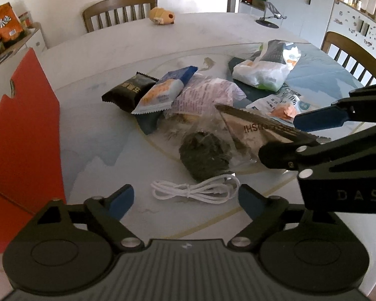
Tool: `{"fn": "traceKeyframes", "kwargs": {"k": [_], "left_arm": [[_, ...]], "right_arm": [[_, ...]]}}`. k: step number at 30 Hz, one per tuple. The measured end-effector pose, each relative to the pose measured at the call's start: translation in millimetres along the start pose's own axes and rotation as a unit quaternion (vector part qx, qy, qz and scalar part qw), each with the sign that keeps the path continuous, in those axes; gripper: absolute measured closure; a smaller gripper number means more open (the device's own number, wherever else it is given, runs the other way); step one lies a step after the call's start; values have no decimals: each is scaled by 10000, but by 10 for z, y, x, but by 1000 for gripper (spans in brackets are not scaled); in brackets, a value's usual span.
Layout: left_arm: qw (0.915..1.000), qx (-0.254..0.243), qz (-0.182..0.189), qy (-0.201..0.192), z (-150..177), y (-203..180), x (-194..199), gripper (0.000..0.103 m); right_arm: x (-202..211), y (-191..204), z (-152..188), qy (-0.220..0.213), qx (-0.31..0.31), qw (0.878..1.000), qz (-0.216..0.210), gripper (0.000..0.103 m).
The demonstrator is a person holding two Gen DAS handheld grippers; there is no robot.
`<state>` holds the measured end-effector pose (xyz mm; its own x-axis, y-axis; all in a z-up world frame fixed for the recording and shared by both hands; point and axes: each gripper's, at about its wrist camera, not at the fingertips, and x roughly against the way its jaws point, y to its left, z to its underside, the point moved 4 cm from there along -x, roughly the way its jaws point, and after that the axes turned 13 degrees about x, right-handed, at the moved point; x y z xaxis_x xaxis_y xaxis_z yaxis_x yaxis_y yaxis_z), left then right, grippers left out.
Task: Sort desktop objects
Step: 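Close the right tool on the silver foil snack bag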
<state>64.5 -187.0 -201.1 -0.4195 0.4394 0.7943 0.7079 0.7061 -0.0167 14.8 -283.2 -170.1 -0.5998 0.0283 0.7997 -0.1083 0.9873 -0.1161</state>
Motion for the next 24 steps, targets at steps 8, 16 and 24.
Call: {"fn": "traceKeyframes", "kwargs": {"k": [8,16,24], "left_arm": [[9999,-131,37,14,-8,-12,-10,34],[9995,-296,103,-25,7,-2,11,37],[9992,-335,194,-47,16,53,107,37]], "right_arm": [[17,-10,8,22,-150,9998,-117,60],[118,-87,36,-73,-352,9993,-62,76],[228,-180,90,-160,-563,9983,-51,80]]}}
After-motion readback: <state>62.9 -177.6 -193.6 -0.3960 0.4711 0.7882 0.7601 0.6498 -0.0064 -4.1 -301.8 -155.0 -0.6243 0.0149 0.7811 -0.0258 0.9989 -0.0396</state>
